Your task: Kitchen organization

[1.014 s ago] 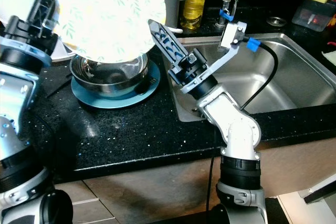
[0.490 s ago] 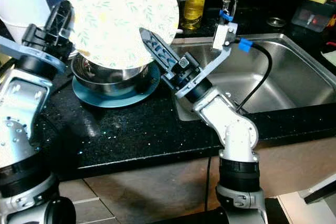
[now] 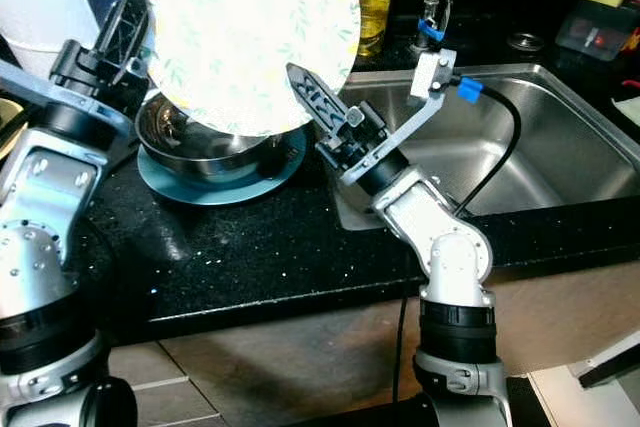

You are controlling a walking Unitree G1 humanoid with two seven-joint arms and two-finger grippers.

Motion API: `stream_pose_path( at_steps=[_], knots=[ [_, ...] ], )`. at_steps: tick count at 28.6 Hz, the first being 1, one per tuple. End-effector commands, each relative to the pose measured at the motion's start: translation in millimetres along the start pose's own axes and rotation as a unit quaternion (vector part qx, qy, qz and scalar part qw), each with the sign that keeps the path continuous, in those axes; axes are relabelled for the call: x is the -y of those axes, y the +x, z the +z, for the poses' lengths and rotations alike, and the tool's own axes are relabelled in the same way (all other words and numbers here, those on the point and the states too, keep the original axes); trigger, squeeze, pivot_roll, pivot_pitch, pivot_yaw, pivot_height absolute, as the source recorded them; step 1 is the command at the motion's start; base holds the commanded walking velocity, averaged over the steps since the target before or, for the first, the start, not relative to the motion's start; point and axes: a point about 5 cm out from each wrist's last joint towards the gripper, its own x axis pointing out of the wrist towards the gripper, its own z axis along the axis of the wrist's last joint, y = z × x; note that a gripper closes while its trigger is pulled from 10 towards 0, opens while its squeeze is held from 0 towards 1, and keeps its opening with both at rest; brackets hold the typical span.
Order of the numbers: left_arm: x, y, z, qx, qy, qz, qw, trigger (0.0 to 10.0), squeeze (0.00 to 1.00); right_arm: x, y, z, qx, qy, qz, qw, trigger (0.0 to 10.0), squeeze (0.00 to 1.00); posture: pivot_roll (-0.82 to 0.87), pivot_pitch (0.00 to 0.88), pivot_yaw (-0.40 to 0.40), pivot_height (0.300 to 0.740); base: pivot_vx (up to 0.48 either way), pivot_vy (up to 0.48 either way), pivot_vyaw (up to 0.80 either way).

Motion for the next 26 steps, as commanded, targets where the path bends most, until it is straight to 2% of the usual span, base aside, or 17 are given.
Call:
stream_pose_path(
  at_steps=[1, 2, 3, 8, 10, 11, 15, 16, 17, 20, 21, 22, 24, 25, 26],
  knots=[
    [-1.2, -1.8, -6, -0.017, 0.01, 0.003, 1.0, 8.3, 0.0, -4.3, 3.7, 6, 0.012, -0.015, 0.009, 1.0, 0.0, 0.0, 0.01, 0.205, -0.022, 0.74, 0.0, 0.0, 0.0],
    [-1.0, -1.3, -7, -0.016, 0.013, -0.001, 1.0, 10.0, 0.87, -3.7, 3.4, 7, 0.014, -0.016, 0.007, 1.0, 0.0, 0.0, 0.01, 0.206, -0.02, 0.74, 0.0, 0.0, 0.0],
    [-0.8, -1.1, -8, -0.018, 0.012, -0.004, 1.0, 10.0, 1.0, -2.9, 2.9, 8, 0.016, -0.018, 0.004, 1.0, 0.0, 0.0, 0.01, 0.206, -0.019, 0.74, 0.0, 0.0, 0.0],
    [-3.2, 0.3, -11, -0.015, 0.021, 0.006, 1.0, 10.0, 1.0, 0.3, 1.2, 12, 0.021, -0.03, -0.009, 0.999, 0.0, 0.0, 0.0, 0.207, -0.013, 0.74, 0.0, 0.0, 0.0],
    [-4.6, 2.7, -9, 0.003, 0.003, 0.015, 1.0, 10.0, 1.0, 5.6, -0.5, 19, 0.043, -0.033, -0.027, 0.998, 0.0, 0.0, 0.0, 0.209, -0.011, 0.74, 0.0, 0.0, 0.0],
    [-4.8, 3.7, -7, 0.015, -0.016, 0.019, 1.0, 10.0, 0.0, 7.1, -1.3, 22, 0.051, -0.037, -0.032, 0.997, 0.0, 0.0, 0.0, 0.211, -0.009, 0.74, 0.0, 0.0, 0.0],
    [-3.9, 5.1, -4, 0.032, -0.044, 0.016, 0.998, 10.0, 0.0, 8.9, -2.3, 27, 0.061, -0.046, -0.039, 0.996, 0.0, 0.0, 0.0, 0.212, -0.003, 0.74, 0.0, 0.0, 0.0],
    [0.0, 6.9, 2, 0.051, -0.074, -0.001, 0.996, 10.0, 0.0, 14.1, -5.7, 41, 0.085, -0.069, -0.061, 0.992, 0.0, 0.0, -0.01, 0.21, 0.002, 0.74, 0.0, 0.0, 0.0],
    [0.0, 6.9, 2, 0.051, -0.074, -0.001, 0.996, 10.0, 0.0, 14.1, -5.7, 41, 0.085, -0.069, -0.061, 0.992, 0.0, 0.0, -0.01, 0.21, 0.002, 0.74, 0.0, 0.0, 0.0],
    [2.7, 7.8, 4, 0.061, -0.081, -0.013, 0.995, 10.0, 0.0, 18.3, -15.2, 69, 0.138, -0.095, -0.081, 0.982, 0.0, 0.0, -0.01, 0.207, 0.011, 0.74, 0.0, 0.0, 0.0],
    [2.7, 7.8, 4, 0.061, -0.081, -0.013, 0.995, 10.0, 0.0, 18.3, -15.2, 69, 0.138, -0.095, -0.081, 0.982, 0.0, 0.0, -0.01, 0.207, 0.011, 0.74, 0.0, 0.0, 0.0],
    [4.1, 8.1, 3, 0.054, -0.076, -0.022, 0.995, 10.0, 0.0, 19.1, -19.7, 78, 0.149, -0.107, -0.086, 0.979, 0.0, 0.0, -0.01, 0.207, 0.011, 0.74, 0.0, 0.0, 0.0],
    [14.9, 9.4, -7, 0.006, -0.036, -0.063, 0.997, 10.0, 0.0, 22.3, -29.4, 92, 0.144, -0.165, -0.111, 0.969, 0.0, 0.0, -0.01, 0.202, 0.009, 0.74, 0.0, 0.0, 0.0],
    [24.8, 9.8, -28, -0.071, 0.036, -0.097, 0.992, 10.0, 0.0, 26.5, -35.6, 97, 0.116, -0.224, -0.132, 0.959, 0.0, 0.0, -0.01, 0.208, 0.008, 0.74, 0.0, 0.0, 0.0],
    [24.8, 9.8, -28, -0.071, 0.036, -0.097, 0.992, 10.0, 0.0, 26.5, -35.6, 97, 0.116, -0.224, -0.132, 0.959, 0.0, 0.0, -0.01, 0.208, 0.008, 0.74, 0.0, 0.0, 0.0]
  ],
)
